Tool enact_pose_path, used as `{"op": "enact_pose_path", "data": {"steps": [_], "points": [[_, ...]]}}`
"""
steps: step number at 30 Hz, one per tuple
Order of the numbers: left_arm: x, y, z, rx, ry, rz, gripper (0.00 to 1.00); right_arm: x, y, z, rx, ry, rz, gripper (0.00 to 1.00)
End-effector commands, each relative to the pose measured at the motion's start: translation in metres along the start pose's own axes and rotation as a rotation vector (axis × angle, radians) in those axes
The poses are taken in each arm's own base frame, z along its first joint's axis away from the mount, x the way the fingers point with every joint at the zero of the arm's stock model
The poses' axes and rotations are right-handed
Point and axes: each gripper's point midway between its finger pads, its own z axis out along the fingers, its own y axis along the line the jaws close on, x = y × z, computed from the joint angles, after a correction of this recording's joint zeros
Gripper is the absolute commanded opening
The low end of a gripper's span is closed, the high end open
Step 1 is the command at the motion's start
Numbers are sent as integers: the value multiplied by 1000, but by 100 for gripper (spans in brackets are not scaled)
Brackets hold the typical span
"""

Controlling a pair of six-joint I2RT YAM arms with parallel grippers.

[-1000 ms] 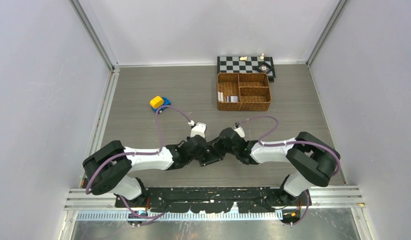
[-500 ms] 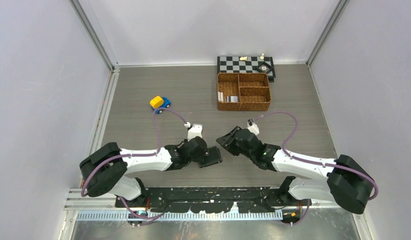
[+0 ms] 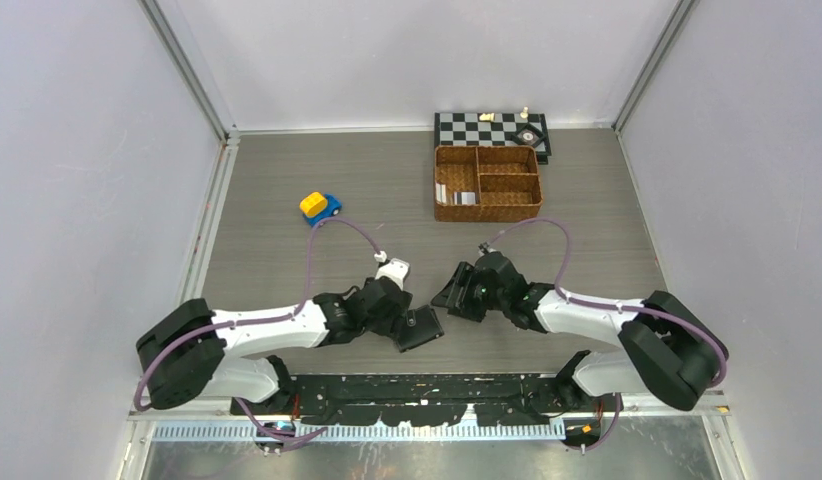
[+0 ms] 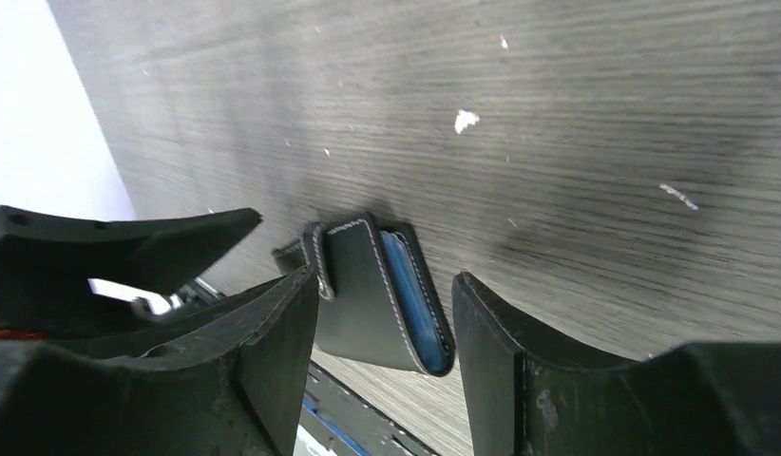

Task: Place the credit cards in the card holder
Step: Open the card holder at the center of the board.

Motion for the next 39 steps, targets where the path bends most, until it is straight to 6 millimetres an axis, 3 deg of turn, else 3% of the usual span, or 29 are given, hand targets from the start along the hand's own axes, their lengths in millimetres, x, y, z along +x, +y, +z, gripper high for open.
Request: {"op": "enact_pose_path", "data": {"steps": [1, 4, 8, 14, 19, 26, 32, 39], "points": [[-8, -8, -17, 84, -10, 165, 59, 11, 18, 3, -85, 84, -90, 58], [-16, -23, -18, 158, -33, 183, 65, 18, 16, 5, -95, 123, -92, 57], [-12, -38, -7, 196, 14, 171, 66, 24, 10, 1, -87, 135, -54, 56], [-4, -43, 10, 198, 60, 160, 67, 31, -13, -17, 45, 117, 27, 58], [2, -46, 14, 210, 93, 166, 66, 49, -10, -22, 51, 147, 106, 58], [8, -49, 5, 253, 89, 146, 64, 50, -46, -39, 218, 53, 160, 58], [-5, -45, -2, 231, 52, 175, 66, 55, -37, -38, 171, 65, 188, 58], [-30, -45, -12, 242, -21, 205, 76, 67, -23, -29, 108, 103, 228, 58]]}}
